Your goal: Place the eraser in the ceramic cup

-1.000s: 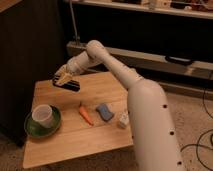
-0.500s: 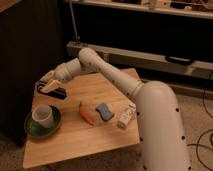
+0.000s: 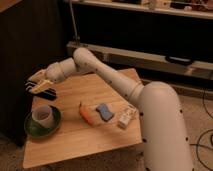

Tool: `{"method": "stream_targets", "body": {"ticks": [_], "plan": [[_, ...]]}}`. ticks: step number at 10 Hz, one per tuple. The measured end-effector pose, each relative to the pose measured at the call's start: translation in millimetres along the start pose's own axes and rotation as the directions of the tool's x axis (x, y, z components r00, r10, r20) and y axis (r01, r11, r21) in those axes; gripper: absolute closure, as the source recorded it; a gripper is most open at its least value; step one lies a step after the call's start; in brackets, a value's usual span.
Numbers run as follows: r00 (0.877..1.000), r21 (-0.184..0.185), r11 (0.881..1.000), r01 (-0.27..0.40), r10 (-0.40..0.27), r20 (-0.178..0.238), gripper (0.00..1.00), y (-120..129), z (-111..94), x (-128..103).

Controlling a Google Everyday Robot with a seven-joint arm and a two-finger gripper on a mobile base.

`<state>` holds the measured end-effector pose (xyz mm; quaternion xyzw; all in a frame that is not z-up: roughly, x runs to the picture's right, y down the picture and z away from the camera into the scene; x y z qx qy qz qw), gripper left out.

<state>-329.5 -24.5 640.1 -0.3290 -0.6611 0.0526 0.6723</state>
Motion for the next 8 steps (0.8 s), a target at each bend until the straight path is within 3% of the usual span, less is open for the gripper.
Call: {"method": "stream_targets", "body": {"ticks": [4, 8], "plan": [[0.996, -0.057, 0.998, -0.019, 0.024, 0.089, 1.0, 30.4, 33.4, -6.0], [0.992, -0.068, 0.997, -0.038, 0.046, 0.12, 1.0, 35.7, 48.2, 25.6]]}}
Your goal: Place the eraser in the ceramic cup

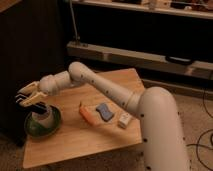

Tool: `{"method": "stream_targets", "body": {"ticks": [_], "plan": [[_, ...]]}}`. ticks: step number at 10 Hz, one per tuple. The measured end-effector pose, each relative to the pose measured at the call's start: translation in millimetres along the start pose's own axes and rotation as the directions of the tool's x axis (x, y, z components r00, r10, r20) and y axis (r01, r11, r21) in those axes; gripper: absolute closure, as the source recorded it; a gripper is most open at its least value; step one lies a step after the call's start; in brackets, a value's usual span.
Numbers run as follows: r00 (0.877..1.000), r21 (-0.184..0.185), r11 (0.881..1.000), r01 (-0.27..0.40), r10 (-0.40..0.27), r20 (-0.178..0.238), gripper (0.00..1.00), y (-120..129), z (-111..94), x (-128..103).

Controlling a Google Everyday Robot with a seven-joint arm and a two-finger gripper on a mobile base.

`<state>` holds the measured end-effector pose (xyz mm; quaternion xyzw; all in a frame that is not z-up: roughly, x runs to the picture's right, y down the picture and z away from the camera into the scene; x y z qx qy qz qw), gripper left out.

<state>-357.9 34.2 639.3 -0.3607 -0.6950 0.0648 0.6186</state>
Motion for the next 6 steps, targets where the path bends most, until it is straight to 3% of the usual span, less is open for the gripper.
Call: {"method": "stream_targets", "body": {"ticks": [3, 6], "plan": [[1.0, 0.029, 1.0, 0.0, 0.001, -0.024, 0.95, -5.3, -7.5, 22.8], [1.0, 0.052, 0.999, 0.007, -0.006, -0.015, 0.6, -8.2, -9.9, 42.3]]}}
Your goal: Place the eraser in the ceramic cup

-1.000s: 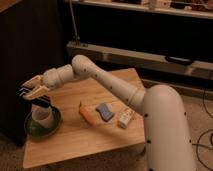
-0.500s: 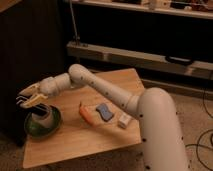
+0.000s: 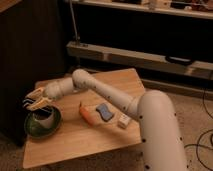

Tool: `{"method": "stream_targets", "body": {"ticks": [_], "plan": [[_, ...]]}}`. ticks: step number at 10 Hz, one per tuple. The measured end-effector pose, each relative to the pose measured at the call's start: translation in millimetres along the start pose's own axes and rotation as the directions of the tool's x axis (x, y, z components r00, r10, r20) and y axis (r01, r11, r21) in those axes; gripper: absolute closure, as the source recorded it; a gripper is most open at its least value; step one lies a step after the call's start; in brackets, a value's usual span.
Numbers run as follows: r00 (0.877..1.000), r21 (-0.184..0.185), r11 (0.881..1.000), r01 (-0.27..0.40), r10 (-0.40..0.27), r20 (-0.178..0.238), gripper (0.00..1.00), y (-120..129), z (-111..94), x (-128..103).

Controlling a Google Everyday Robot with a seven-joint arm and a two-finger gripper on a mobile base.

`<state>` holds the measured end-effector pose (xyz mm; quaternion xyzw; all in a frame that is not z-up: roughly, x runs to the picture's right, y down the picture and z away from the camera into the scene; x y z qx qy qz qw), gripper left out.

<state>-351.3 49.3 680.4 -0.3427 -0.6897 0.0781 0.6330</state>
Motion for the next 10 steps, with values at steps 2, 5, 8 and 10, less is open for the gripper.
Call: {"method": "stream_targets", "body": {"ticks": [2, 5, 8, 10], "plan": [[0.999, 0.011, 1.0, 0.009, -0.009, 0.035, 0.41, -1.9, 1.0, 5.5], [0.999, 0.011, 1.0, 0.012, -0.012, 0.049, 0.39, -3.1, 0.4, 8.7], [0.999, 0.011, 1.0, 0.008, -0.009, 0.048, 0.39, -3.3, -0.7, 9.4], [0.999, 0.011, 1.0, 0.007, -0.007, 0.048, 0.39, -3.3, -0.9, 9.5]]}}
